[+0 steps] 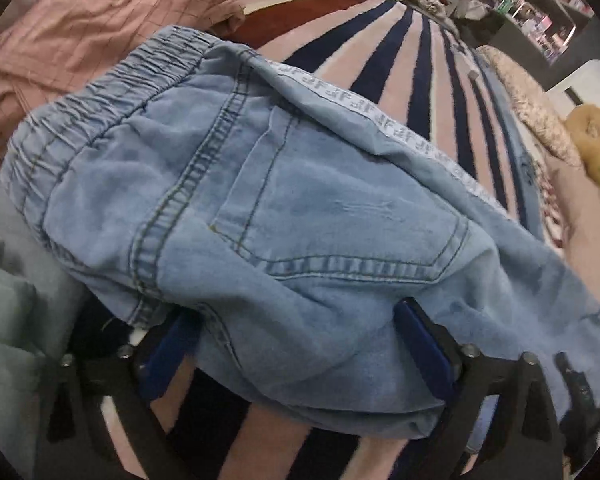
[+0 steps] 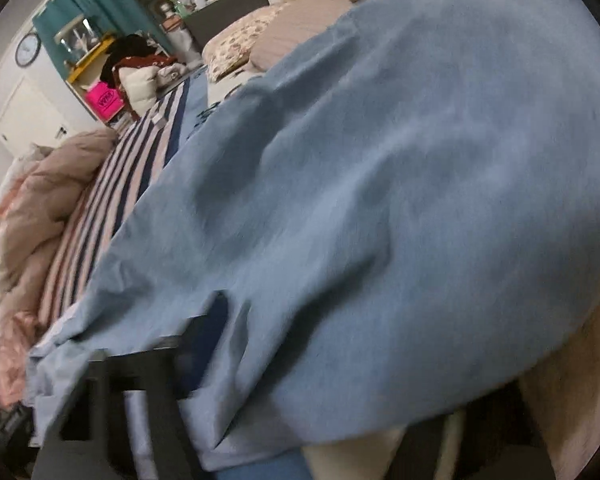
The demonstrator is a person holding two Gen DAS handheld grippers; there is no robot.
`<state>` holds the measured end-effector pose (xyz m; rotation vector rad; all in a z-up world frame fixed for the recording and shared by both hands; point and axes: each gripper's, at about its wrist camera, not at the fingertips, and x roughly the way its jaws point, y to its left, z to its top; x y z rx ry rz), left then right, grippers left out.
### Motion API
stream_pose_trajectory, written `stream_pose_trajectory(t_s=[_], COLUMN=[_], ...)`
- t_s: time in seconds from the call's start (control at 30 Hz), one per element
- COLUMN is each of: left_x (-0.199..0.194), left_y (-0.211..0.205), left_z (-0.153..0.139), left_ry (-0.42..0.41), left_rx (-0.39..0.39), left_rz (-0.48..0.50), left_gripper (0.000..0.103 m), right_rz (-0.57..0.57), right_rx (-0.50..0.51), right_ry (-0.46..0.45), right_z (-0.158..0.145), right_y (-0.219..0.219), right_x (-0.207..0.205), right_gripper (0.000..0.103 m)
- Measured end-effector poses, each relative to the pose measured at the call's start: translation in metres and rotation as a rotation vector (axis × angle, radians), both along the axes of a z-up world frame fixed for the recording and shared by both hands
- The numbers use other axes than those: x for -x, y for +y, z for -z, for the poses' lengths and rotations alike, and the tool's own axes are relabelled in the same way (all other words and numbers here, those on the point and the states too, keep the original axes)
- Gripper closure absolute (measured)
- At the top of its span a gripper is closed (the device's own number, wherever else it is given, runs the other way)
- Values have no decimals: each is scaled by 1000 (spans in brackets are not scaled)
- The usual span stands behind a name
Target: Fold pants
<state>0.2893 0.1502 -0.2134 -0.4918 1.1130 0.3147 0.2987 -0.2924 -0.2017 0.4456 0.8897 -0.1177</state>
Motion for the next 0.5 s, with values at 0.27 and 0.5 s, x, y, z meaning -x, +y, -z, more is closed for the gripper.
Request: stream_pose_trajectory(t_s=[0.27, 0.5], left_x=[12, 58], left_y=[9, 16], left_z=[-16, -41], left_ry=[-78, -183], left_rx=[-39, -70], left_rz=[-17, 72], left_gripper=[79, 94], right_rz=[-42, -132], right_rx=[16, 16], right_ry=[-130, -194], right_z=[-28, -51], right_y=[-6, -10], right_x=[17, 47], right_gripper=[99, 100])
